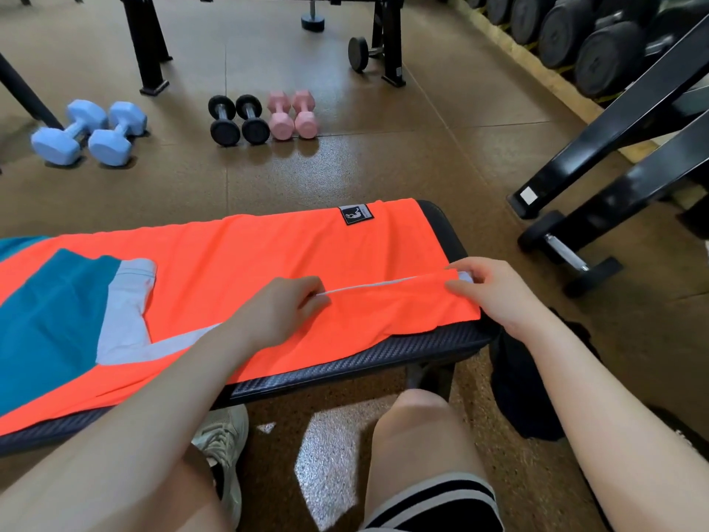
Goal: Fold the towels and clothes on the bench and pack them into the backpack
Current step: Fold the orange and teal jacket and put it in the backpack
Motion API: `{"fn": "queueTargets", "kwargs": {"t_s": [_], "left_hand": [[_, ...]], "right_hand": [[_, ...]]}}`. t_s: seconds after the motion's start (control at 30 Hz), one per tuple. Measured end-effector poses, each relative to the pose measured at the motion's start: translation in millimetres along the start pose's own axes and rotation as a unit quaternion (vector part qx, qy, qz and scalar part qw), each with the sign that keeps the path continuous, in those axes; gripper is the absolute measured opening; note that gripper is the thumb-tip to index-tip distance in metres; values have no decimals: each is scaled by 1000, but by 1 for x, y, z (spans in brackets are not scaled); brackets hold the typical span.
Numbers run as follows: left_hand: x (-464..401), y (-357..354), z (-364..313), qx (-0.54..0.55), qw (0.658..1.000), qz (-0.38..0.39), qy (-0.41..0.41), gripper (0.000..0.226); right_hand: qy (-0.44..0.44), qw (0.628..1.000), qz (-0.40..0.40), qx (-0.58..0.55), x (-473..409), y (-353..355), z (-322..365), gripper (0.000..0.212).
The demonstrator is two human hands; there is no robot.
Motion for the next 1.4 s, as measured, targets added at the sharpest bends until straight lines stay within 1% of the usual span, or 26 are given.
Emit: {"fn": "queueTargets", "kwargs": {"t_s": [0.07,0.1,0.2,0.27,0.33,0.37,0.4,0.43,0.47,0.5,0.53,0.57,0.63,0.67,0.73,0.8,0.83,0.9,1.0,1.07,1.1,1.17,1.23,1.3,1.33,1.4], "left_hand": [[-1,5,-3,18,1000,-24,2,17],[-2,6,-3,7,1000,-27,1,17],[2,5,4,-73,996,37,29,29],[10,9,10,-90,992,72,46,36],[19,11,11,-148,983,98,39,33],[21,11,14,-169,980,95,37,31],[23,10,15,-175,980,78,45,29],[26,11,16,-173,982,48,55,29],[29,13,16,-173,984,-6,46,29],[31,15,15,-189,979,-71,12,30],[36,17,13,-213,971,-107,-17,33],[43,16,14,-234,962,-138,-41,38],[60,6,19,-229,963,-138,-41,49],[70,-1,24,-223,967,-121,-14,58],[85,-6,35,-223,967,-90,80,83],[95,-1,52,-227,956,-66,177,110],[98,3,60,-224,947,-50,223,118],[107,11,72,-223,932,-42,282,125],[115,20,81,-205,928,-25,311,130],[115,23,79,-191,932,5,307,131],[114,27,77,-185,937,5,298,131],[107,44,74,-180,949,-61,250,125],[99,63,80,-168,957,-148,185,98],[89,81,99,-171,958,-186,139,70],[83,90,112,-173,958,-186,132,63],[74,108,141,-160,963,-160,144,57]], "right_hand": [[-22,993,20,-117,1,4,3,16],[-29,994,22,-104,0,5,3,15],[-39,996,-12,80,-6,3,-4,12],[-69,984,-49,156,-6,3,-5,9],[-97,960,-96,245,0,3,0,15],[-82,942,-142,294,3,0,6,22],[-32,923,-195,331,7,-7,15,28],[53,906,-237,346,12,-20,27,30],[151,895,-241,344,17,-40,40,31],[247,882,-222,334,25,-63,53,31],[320,872,-181,324,31,-88,64,33],[357,867,-125,323,36,-111,71,39],[367,860,-7,353,40,-148,78,55],[361,851,31,381,41,-159,78,63],[333,837,73,429,34,-166,69,78],[290,845,74,442,21,-157,54,86],[271,851,60,446,15,-147,48,87],[220,864,36,452,5,-124,34,89],[142,873,34,466,-3,-100,22,84],[114,878,37,463,-1,-98,29,72],[120,883,34,452,1,-102,39,69],[181,896,17,406,4,-116,70,71],[246,911,26,331,2,-132,110,79],[279,918,59,275,-15,-153,146,79],[289,918,75,260,-28,-165,161,76],[302,915,100,248,-56,-190,190,67]]}}
Point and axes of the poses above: each hand's wrist, its own x-axis away from the middle knuckle, its own y-axis out of the back of the hand, z = x × y, the point moved 3 cm from there along -x, towards the middle knuckle, and after that the axes turned 5 degrees about -y, right-handed, at the moved point
